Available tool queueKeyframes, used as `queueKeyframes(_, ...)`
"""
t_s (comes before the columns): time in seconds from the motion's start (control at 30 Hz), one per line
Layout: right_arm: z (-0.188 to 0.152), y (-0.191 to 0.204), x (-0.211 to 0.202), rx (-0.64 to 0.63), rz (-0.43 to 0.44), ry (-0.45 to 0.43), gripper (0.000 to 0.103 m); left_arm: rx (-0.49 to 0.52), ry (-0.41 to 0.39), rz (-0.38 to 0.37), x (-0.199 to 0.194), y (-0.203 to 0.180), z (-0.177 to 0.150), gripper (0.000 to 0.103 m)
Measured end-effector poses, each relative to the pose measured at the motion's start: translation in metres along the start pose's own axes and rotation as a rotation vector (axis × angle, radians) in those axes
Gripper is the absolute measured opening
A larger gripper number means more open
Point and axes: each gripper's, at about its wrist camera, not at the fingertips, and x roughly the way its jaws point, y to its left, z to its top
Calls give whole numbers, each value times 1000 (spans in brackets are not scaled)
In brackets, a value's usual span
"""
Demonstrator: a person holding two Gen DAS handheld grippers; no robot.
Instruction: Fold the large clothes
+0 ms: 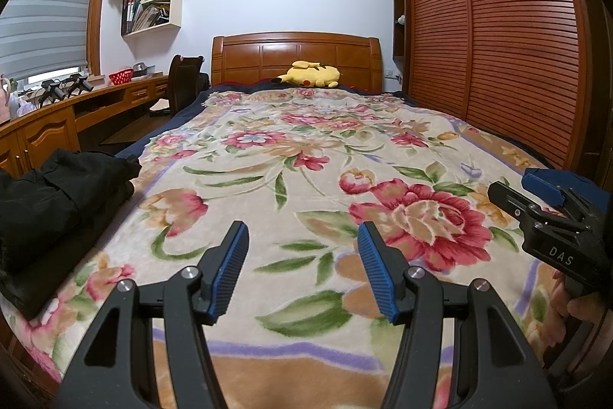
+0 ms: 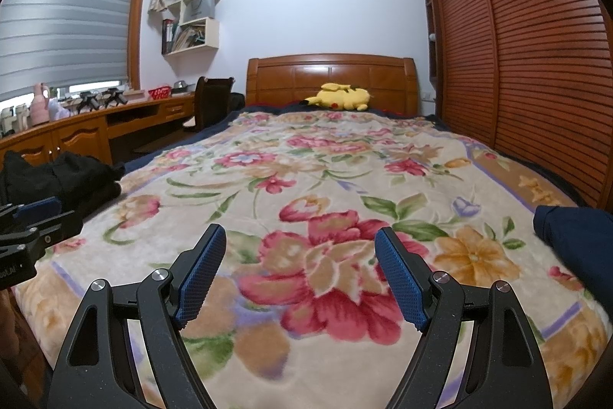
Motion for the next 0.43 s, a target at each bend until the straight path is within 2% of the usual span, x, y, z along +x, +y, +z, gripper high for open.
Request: queueKeyframes(0.43, 0, -2, 2, 0, -2, -2, 82, -2, 0, -3, 0, 0, 0, 59)
